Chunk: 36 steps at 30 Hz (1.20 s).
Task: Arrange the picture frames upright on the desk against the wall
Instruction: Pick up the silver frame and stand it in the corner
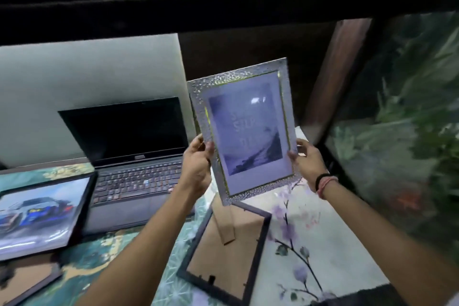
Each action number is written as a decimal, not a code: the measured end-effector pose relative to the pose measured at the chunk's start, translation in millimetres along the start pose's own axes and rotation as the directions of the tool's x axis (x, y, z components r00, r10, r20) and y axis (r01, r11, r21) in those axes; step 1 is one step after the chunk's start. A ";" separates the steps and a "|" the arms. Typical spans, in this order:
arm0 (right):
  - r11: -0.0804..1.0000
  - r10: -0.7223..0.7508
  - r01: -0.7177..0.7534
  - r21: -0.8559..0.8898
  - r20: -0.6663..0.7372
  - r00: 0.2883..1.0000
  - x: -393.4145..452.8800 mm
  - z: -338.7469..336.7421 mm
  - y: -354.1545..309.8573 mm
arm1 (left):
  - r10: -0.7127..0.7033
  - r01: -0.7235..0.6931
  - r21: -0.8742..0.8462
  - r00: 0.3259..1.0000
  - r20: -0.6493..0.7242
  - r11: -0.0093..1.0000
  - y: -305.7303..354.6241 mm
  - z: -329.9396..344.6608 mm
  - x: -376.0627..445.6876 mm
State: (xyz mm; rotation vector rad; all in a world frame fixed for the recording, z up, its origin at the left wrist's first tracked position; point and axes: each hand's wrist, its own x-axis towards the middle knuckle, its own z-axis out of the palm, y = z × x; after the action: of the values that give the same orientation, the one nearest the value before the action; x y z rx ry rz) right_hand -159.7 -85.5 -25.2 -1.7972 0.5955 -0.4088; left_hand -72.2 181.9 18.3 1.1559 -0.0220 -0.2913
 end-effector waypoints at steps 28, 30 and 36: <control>0.915 -0.028 -0.053 -0.400 -0.193 0.981 188.7 -24.8 62.3 | -0.074 0.016 0.570 0.994 0.080 0.822 -87.6 81.7 187.9; 0.912 -0.036 -0.045 -0.407 -0.189 0.981 195.0 -28.9 59.7 | -0.076 -0.008 0.585 0.990 0.118 0.811 -74.7 91.9 173.2; 0.906 -0.020 -0.055 -0.420 -0.174 0.985 200.5 -29.6 60.9 | -0.024 -0.097 0.609 0.982 0.187 0.788 -62.5 103.1 145.3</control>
State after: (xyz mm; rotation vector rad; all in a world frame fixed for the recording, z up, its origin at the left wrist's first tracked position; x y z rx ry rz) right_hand -25.0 -239.6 -78.7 -2.1830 0.8758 -0.4525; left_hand 36.9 31.6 -15.4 1.7789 -0.3281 -0.3712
